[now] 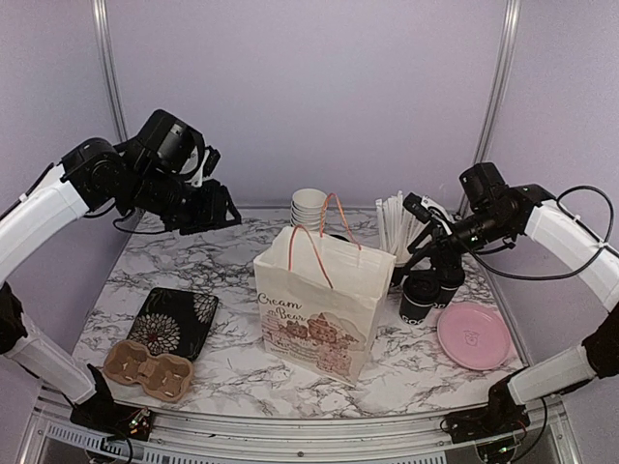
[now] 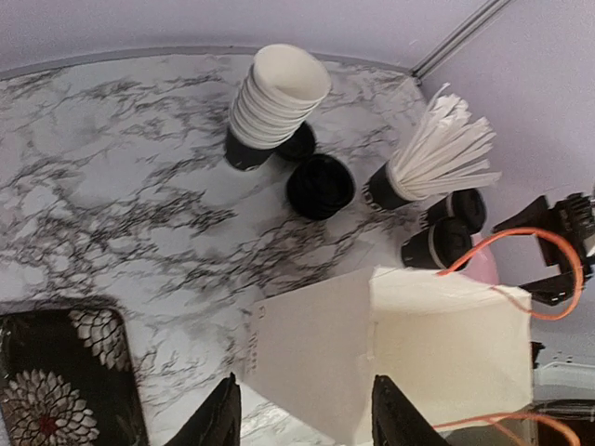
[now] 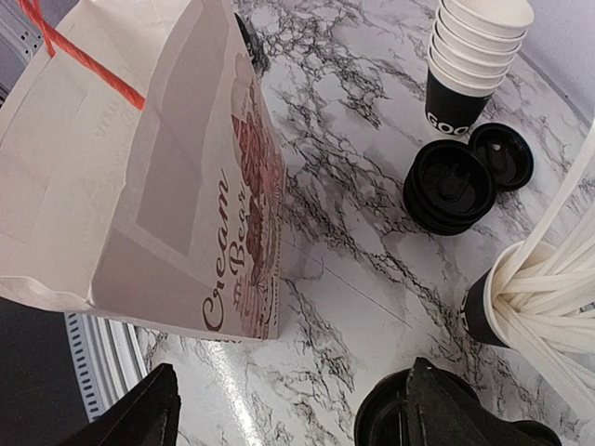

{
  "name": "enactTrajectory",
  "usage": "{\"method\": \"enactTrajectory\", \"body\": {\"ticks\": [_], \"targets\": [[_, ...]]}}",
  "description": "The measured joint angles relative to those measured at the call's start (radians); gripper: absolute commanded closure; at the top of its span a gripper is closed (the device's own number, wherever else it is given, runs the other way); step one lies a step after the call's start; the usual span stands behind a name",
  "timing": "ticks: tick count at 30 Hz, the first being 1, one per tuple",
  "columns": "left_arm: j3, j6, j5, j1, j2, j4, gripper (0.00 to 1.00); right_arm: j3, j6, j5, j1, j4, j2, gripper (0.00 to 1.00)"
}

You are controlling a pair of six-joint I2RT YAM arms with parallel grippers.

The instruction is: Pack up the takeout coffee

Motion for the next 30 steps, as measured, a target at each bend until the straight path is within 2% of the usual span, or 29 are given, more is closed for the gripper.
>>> {"method": "enactTrajectory", "body": {"ticks": [2,6,8,13,23,30], "targets": [[-0.089,0.008,-0.061,0.000,-0.027,-0.094,0.52,-0.011,0.000,-0.005,0.000,0.004,-0.010,0.19],[-0.292,0.003,-0.121,0.010,-0.071,-0.224,0.61,-0.019,-0.003,-0.015,0.000,0.009,-0.017,0.19],[-0.384,-0.009,-0.127,0.013,-0.093,-0.261,0.64,-0.019,-0.004,-0.020,0.000,0.012,-0.017,0.19],[-0.581,-0.040,-0.137,0.015,-0.161,-0.303,0.64,-0.019,-0.005,-0.035,0.000,0.019,-0.017,0.19],[-0.808,-0.043,-0.039,0.008,-0.163,-0.265,0.70,-0.034,-0.008,-0.051,0.000,0.026,-0.017,0.19],[-0.924,-0.069,0.023,-0.029,-0.163,-0.136,0.73,-0.035,-0.008,-0.055,0.000,0.031,-0.016,0.20]]}}
